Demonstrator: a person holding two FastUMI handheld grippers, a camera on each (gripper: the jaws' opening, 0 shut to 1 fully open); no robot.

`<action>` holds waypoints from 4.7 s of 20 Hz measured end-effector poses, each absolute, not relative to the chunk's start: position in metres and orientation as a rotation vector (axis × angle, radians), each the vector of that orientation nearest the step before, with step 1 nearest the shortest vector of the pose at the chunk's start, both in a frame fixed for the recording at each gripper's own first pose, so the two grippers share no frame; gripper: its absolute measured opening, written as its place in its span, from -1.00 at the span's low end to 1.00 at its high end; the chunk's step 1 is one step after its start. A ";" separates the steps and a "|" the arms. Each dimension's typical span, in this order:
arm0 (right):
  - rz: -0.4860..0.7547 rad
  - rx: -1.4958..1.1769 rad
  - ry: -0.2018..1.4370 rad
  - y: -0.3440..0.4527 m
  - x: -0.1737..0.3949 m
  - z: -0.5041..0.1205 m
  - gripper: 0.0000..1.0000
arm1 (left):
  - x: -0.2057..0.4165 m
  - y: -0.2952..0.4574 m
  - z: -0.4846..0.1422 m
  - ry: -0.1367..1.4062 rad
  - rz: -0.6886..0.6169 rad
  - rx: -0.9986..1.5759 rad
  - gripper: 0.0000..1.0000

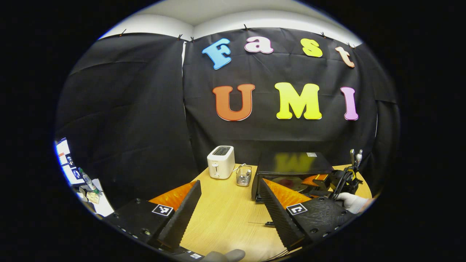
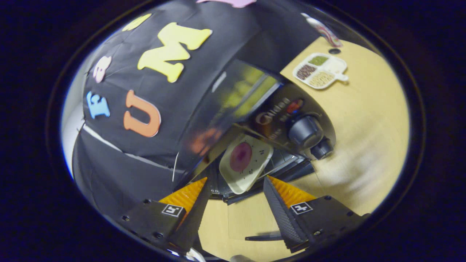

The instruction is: Open the electric oven with the left hand, put the food in, and close the electric oven.

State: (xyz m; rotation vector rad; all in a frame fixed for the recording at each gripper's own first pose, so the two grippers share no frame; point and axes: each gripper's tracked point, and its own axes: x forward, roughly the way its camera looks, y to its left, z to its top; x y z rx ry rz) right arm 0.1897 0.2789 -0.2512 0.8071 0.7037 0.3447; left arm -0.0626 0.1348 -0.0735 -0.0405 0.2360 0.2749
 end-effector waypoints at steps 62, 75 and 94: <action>0.023 -0.031 0.287 0.050 -0.006 -0.086 1.00 | -0.018 -0.052 -0.393 0.609 -0.165 -0.037 0.94; 0.019 -0.011 0.309 0.050 0.005 -0.097 0.93 | -0.002 -0.051 -0.391 0.617 -0.155 -0.016 0.95; 0.009 0.051 0.278 0.054 0.009 -0.099 0.93 | 0.090 -0.050 -0.257 0.406 -0.160 -0.036 0.92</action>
